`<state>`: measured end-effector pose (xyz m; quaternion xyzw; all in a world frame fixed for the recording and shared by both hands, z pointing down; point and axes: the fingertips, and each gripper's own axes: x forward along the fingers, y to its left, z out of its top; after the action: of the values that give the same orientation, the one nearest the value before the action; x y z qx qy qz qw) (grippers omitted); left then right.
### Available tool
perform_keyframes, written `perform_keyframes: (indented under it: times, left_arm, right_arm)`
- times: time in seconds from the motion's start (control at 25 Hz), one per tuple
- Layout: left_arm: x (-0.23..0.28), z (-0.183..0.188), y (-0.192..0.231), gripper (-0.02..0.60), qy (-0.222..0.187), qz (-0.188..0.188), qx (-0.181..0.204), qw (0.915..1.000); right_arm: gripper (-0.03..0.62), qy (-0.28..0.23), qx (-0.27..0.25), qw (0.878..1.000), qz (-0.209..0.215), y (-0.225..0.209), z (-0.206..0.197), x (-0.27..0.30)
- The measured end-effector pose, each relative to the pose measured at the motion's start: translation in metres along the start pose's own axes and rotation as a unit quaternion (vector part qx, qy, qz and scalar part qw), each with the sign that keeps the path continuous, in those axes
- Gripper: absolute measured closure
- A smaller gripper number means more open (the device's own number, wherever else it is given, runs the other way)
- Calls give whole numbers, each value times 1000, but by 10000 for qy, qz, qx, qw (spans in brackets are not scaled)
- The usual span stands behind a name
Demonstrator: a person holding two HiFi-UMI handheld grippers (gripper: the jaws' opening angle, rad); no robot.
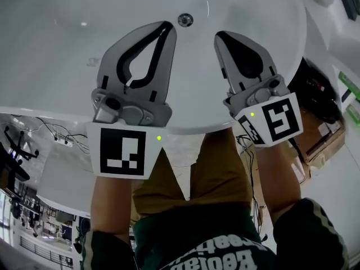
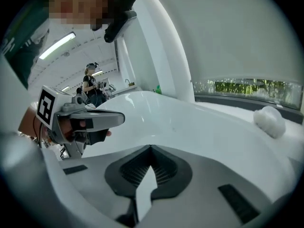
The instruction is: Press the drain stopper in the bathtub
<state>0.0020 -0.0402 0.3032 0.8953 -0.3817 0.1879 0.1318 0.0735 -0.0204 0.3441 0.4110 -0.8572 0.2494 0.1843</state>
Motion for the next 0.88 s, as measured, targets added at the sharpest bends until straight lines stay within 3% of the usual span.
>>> perform_keyframes:
  times: [0.28,0.48,0.88]
  left_arm:
    - [19,-58,-3,577,388,-27,-172,9991]
    - [36,-80,-3,577,628,-69,-131,9979]
    - [54,-123,7,577,720,46,-480,9962]
  right_arm:
    - [583,528,-451,9971,315,-14,-46,20]
    - [583,718,-393,9962,311,-17,-69,40]
    - [583,1246,-556,9897,428,-19,-125,88]
